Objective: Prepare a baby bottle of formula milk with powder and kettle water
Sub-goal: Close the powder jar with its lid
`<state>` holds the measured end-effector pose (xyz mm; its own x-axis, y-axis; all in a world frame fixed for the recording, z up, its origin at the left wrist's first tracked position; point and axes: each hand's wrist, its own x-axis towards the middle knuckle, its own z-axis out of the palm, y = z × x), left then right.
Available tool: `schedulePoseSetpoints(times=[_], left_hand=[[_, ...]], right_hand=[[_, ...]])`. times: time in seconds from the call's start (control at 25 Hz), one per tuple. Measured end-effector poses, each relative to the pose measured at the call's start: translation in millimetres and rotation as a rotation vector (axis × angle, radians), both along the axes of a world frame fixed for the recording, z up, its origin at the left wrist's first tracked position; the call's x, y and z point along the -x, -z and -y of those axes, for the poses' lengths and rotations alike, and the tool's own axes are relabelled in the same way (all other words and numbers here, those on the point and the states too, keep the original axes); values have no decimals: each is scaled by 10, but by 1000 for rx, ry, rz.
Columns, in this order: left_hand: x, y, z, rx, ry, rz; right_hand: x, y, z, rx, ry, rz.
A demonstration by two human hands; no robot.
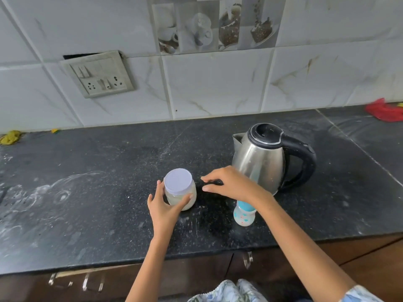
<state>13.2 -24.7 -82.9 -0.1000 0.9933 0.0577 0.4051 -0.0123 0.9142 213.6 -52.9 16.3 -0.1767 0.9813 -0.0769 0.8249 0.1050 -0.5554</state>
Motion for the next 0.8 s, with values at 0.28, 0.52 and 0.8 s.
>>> schedulePoseSetpoints(times=[0.28, 0.52, 0.8], left_hand=[[21, 23, -18, 1, 24, -23], [25, 1, -15, -14, 32, -45], [4, -77, -4, -208, 48, -106]], right_hand=[[-514, -57, 645, 86, 113, 127], [-398, 93, 560, -8, 155, 52], [-169, 321, 114, -160, 266, -27]])
